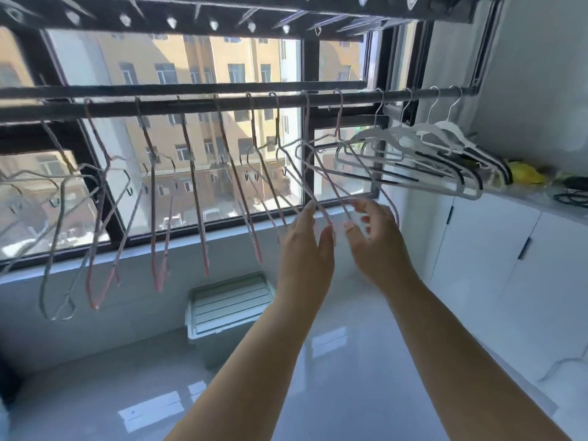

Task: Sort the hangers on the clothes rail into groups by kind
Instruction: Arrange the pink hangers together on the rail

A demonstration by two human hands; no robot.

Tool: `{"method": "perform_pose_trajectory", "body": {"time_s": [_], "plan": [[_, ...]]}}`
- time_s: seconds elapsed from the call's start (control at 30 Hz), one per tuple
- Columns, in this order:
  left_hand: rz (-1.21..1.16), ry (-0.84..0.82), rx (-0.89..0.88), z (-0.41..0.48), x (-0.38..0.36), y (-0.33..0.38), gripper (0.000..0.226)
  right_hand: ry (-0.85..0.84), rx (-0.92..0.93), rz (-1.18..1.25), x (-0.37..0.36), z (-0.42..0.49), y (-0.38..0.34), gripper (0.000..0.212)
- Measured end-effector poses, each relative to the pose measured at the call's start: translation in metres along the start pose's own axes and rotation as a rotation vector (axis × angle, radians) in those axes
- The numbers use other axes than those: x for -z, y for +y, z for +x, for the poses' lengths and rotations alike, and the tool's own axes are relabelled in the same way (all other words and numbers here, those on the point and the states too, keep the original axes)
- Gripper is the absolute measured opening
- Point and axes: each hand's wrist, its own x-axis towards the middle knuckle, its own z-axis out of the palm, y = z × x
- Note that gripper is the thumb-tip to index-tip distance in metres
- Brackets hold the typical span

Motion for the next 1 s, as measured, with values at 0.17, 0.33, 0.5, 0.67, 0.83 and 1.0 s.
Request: {"method": "perform_pose_trajectory", "body": {"time_s": [0.17, 0.33, 0.5, 0.67, 0.83, 1.0], "plan": [[0.095, 0.013, 0.204, 0.037, -0.047, 0.013, 0.059, -0.178, -0.003, 0.008, 0.006, 0.064, 0.032, 0.043], [0.173, 0.094, 0.429, 0.064, -0.078, 0.002, 0.062, -0.450, -0.090, 0.120, -0.005, 0.099, 0.051, 0.048], [0.023, 0.223, 0.518, 0.071, -0.087, -0.013, 0.046, -0.472, -0.153, 0.346, -0.025, 0.111, 0.055, 0.046], [0.086, 0.356, 0.465, 0.075, -0.092, -0.013, 0.038, -0.543, -0.221, 0.600, -0.031, 0.114, 0.053, 0.032], [0.181, 0.374, 0.417, 0.081, -0.089, -0.014, 0.040, -0.436, -0.238, 0.676, -0.041, 0.117, 0.052, 0.032], [0.200, 0.364, 0.375, 0.081, -0.089, -0.013, 0.041, -0.355, -0.213, 0.654, -0.049, 0.116, 0.056, 0.035]]}}
